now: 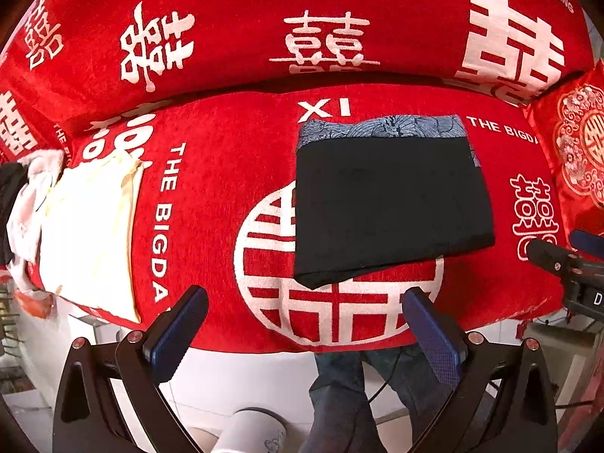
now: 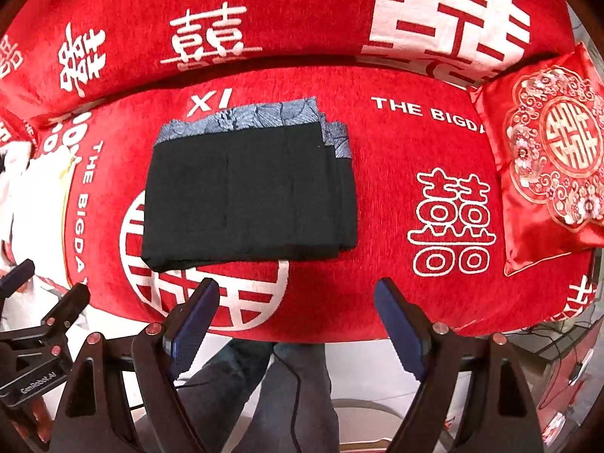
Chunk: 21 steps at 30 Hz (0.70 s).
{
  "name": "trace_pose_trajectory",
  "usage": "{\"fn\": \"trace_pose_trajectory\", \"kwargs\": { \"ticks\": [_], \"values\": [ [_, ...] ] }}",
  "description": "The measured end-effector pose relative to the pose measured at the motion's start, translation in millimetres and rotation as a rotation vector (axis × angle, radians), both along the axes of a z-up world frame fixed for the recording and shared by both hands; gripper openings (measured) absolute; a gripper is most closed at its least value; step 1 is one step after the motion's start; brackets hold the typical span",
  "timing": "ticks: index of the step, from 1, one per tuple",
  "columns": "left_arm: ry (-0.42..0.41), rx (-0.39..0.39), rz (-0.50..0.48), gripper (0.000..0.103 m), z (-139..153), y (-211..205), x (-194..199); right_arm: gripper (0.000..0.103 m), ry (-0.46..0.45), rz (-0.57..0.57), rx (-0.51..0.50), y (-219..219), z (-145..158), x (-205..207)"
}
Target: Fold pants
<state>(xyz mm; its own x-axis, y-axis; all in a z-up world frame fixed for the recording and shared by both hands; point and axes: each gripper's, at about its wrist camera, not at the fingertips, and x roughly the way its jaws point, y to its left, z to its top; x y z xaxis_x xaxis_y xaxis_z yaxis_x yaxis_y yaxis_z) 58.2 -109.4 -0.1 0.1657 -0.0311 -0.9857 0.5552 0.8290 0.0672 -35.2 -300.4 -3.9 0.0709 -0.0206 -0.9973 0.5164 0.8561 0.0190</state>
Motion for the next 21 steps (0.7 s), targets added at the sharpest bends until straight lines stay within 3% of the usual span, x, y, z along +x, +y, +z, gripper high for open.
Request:
{"fn": "trace_pose_trajectory", "kwargs": {
  "ticks": [21],
  "values": [
    [-0.031, 0.061, 0.055, 0.103, 21.6, -36.9, -10.4, 0.087, 0.013, 0.054, 0.036, -20.9, 4.2, -1.0]
  ]
}}
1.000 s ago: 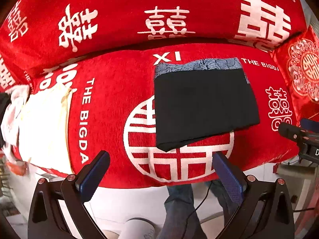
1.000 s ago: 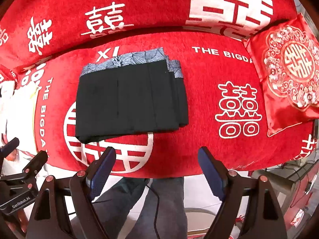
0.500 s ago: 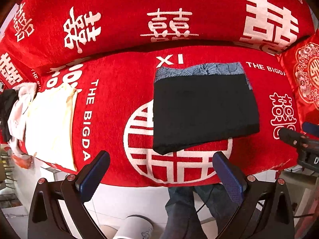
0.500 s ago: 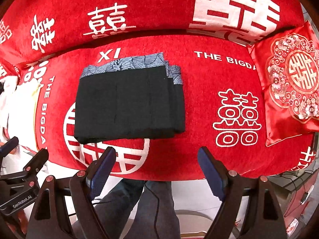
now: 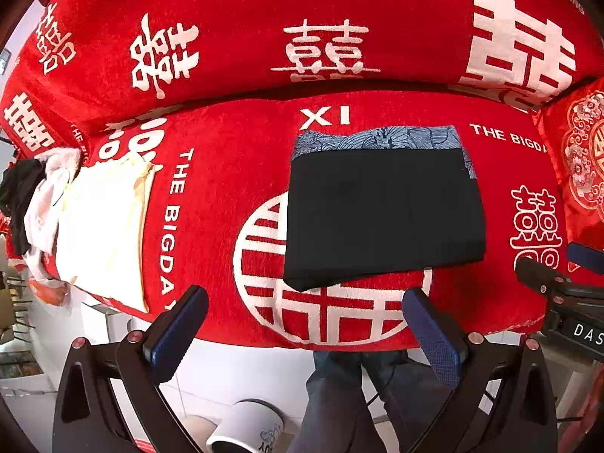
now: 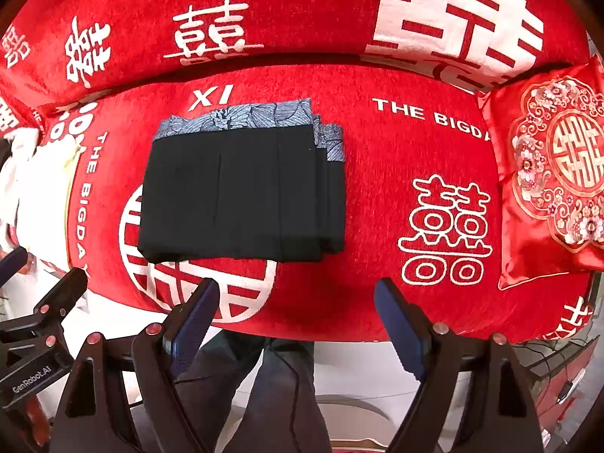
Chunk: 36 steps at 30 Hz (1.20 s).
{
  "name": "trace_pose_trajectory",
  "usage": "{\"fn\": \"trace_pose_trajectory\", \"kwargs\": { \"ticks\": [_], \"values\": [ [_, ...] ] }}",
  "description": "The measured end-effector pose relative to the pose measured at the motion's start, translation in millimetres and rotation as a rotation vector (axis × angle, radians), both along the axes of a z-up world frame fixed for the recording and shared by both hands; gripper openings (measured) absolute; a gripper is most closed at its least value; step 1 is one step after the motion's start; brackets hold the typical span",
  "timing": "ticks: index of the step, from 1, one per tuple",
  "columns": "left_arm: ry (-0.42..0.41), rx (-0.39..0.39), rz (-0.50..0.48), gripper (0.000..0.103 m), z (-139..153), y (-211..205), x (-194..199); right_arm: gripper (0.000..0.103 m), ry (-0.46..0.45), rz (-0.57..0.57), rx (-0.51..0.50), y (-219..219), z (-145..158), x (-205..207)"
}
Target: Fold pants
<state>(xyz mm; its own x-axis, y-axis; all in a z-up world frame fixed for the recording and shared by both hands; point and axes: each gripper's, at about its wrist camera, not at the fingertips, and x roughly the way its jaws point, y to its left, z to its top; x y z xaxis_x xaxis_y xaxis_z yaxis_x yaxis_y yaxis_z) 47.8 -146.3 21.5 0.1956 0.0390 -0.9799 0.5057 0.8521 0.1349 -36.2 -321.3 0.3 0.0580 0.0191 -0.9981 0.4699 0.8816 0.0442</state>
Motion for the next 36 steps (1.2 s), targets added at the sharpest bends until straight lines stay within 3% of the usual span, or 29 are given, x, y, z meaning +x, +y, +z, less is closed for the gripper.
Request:
{"fn": "trace_pose_trajectory", "kwargs": {
  "ticks": [36],
  "values": [
    [0.002, -0.017, 0.035, 0.103, 3.7, -6.7, -5.5, 0.087, -0.007, 0.049, -0.001, 1.4, 0.9, 5.6]
  ]
}}
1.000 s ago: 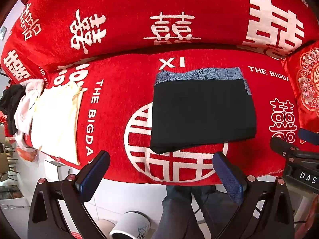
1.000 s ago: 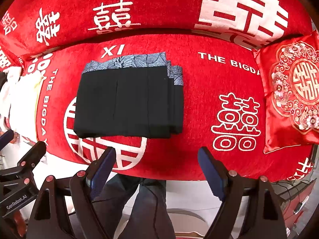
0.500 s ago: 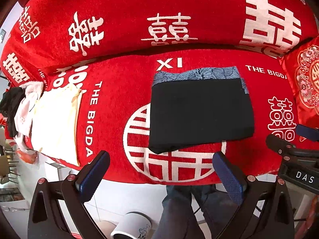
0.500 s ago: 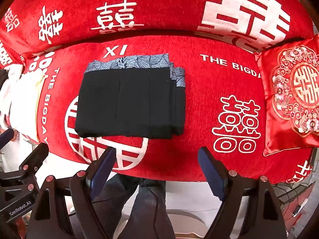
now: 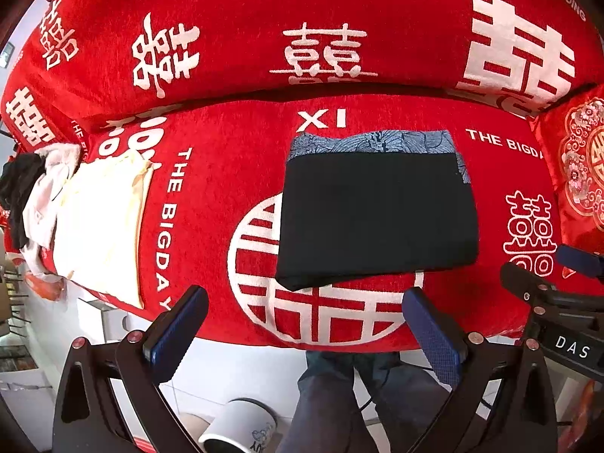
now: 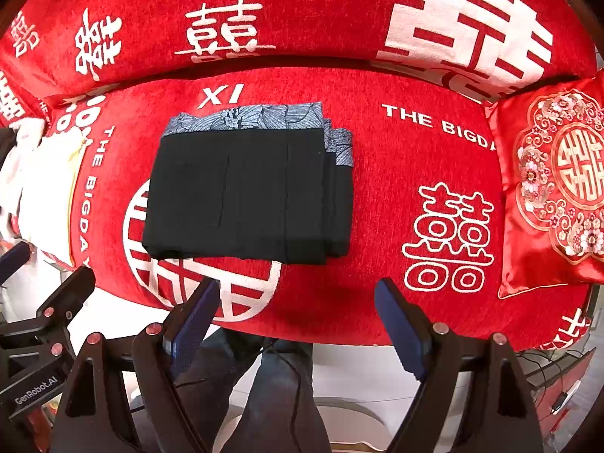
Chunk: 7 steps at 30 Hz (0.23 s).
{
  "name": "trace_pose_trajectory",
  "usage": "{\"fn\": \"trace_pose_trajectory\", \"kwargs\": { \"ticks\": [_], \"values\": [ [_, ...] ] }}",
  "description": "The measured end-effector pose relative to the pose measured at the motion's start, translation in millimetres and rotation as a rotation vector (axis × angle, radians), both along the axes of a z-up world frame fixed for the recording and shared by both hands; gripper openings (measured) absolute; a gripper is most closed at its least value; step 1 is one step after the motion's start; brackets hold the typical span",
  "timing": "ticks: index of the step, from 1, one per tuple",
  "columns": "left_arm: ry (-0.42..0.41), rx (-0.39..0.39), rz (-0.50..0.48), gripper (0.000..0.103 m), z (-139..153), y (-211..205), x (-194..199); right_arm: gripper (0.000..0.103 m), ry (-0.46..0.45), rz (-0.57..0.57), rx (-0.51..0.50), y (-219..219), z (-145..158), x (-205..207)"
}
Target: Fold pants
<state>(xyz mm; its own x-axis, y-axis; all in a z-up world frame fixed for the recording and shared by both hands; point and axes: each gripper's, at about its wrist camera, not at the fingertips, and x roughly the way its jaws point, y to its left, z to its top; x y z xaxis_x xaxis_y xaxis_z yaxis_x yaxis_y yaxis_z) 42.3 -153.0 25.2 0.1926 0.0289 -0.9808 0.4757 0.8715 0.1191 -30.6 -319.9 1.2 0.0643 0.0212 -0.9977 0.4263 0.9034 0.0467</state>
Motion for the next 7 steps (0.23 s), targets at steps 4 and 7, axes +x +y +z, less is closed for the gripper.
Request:
{"fn": "trace_pose_trajectory", "kwargs": {
  "ticks": [4, 7],
  "values": [
    [-0.011, -0.014, -0.017, 0.103, 2.3, -2.2, -2.4, 0.087, 0.000, 0.001, 0.000, -0.1, 0.0, 0.3],
    [-0.009, -0.013, -0.033, 0.103, 2.7, -5.4, -4.6, 0.087, 0.003, -0.001, 0.003, -1.4, -1.0, 0.5]
  ]
}}
